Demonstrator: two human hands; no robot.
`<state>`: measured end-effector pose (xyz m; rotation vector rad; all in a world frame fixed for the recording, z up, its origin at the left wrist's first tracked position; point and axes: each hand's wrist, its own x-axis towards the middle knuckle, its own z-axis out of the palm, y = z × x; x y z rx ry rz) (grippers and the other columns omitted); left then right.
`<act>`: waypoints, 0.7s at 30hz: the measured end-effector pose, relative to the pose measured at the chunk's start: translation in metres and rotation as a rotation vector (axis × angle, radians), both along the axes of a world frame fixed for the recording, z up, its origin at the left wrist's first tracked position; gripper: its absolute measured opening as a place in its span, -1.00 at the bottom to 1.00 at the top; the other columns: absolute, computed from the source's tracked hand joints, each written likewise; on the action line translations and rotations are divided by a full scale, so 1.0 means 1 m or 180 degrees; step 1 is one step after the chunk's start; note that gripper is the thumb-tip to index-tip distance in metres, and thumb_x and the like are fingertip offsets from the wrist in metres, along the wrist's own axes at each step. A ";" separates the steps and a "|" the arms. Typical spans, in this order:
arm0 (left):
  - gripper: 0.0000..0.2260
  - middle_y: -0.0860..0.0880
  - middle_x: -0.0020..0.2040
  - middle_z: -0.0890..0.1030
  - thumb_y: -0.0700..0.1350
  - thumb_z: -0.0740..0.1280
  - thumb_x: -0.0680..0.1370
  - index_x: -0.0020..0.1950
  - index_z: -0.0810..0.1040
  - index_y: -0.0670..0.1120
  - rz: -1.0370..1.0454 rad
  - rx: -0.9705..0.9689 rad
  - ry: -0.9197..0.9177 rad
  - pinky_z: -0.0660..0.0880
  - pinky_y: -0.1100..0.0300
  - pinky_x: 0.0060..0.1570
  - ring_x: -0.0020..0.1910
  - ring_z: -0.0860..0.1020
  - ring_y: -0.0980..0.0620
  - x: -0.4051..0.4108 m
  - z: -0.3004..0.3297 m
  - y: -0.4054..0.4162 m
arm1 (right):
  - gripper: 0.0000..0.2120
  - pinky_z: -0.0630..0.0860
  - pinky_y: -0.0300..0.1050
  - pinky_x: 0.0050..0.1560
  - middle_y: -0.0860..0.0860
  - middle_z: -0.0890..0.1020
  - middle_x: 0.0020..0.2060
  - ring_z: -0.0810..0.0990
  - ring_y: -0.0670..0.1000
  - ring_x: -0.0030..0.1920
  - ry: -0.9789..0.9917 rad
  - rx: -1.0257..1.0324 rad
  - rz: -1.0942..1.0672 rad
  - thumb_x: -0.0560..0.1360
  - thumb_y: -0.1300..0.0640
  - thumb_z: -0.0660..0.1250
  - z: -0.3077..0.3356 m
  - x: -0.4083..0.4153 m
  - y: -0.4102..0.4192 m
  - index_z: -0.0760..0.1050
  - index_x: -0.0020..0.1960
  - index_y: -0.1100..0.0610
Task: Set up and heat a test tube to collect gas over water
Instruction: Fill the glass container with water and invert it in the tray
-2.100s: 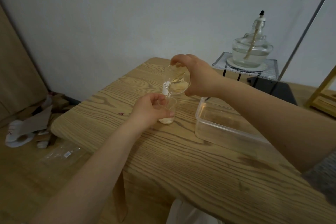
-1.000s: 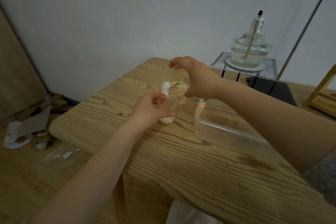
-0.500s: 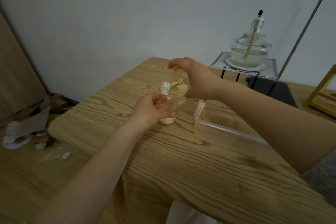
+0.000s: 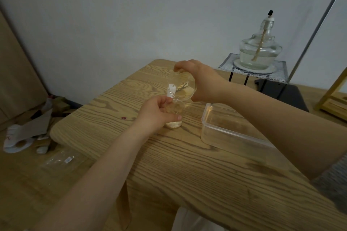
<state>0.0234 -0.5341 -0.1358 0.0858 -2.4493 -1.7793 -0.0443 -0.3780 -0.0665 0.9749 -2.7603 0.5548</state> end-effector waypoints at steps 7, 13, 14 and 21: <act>-0.54 -0.03 0.10 0.61 -0.22 0.59 0.25 0.05 0.50 0.01 0.0006 0.0030 -0.0006 0.50 0.22 0.05 0.10 0.59 -0.04 -0.002 -0.002 -0.001 | -0.20 0.53 0.00 0.12 -0.02 0.45 0.24 0.48 0.01 0.20 -0.0010 0.0002 0.0024 0.17 0.40 0.43 0.000 -0.001 0.001 0.32 0.33 -0.05; -0.56 -0.11 0.12 0.61 -0.21 0.60 0.24 -0.01 0.51 0.06 0.0010 0.0075 -0.0046 0.53 0.14 0.11 0.11 0.59 -0.06 -0.003 -0.003 -0.002 | -0.20 0.52 -0.04 0.12 -0.02 0.45 0.24 0.47 -0.01 0.20 0.0018 0.0003 0.0016 0.17 0.41 0.43 -0.001 -0.001 0.001 0.33 0.33 -0.03; -0.55 -0.10 0.11 0.62 -0.21 0.59 0.24 0.01 0.51 0.05 0.0014 0.0065 -0.0046 0.53 0.17 0.09 0.10 0.59 -0.05 -0.003 -0.004 -0.002 | -0.20 0.51 -0.05 0.13 -0.02 0.45 0.25 0.47 -0.01 0.21 0.0018 0.0000 0.0018 0.17 0.41 0.43 -0.001 -0.001 0.001 0.33 0.34 -0.03; -0.46 -0.03 0.11 0.61 -0.21 0.59 0.24 0.16 0.51 -0.04 0.0009 0.0061 -0.0046 0.52 0.22 0.07 0.10 0.59 -0.02 -0.005 -0.004 -0.002 | -0.21 0.50 -0.05 0.15 -0.02 0.45 0.25 0.45 -0.02 0.23 0.0012 0.0049 0.0025 0.18 0.40 0.42 -0.003 -0.003 0.001 0.32 0.33 -0.04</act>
